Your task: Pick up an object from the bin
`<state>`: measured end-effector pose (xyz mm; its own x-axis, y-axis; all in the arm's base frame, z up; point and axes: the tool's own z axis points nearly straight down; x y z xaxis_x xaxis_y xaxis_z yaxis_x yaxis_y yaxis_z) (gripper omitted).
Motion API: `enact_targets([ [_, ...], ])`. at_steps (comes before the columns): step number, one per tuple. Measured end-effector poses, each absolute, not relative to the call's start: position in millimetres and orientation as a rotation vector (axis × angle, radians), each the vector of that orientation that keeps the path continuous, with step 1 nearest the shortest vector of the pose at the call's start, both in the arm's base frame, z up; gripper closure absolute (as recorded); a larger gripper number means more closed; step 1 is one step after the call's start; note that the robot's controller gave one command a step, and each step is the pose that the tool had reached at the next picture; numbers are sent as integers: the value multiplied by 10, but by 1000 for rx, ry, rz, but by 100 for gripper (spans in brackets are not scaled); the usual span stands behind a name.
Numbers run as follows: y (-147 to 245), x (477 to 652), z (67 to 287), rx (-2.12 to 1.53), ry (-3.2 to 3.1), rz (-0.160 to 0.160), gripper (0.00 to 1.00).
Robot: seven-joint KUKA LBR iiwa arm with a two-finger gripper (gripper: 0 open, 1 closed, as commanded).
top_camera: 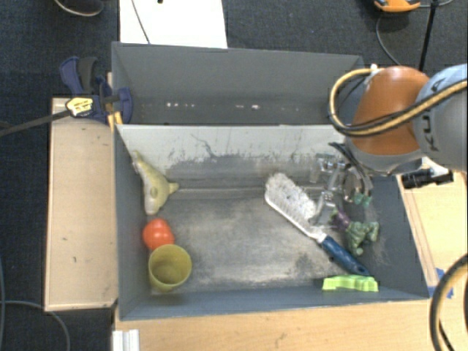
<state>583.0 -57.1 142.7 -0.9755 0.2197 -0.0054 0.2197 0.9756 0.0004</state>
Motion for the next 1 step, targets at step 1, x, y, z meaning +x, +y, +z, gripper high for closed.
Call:
enact_targets([
  [1,-533,5820,1259,268,3128,1,0],
])
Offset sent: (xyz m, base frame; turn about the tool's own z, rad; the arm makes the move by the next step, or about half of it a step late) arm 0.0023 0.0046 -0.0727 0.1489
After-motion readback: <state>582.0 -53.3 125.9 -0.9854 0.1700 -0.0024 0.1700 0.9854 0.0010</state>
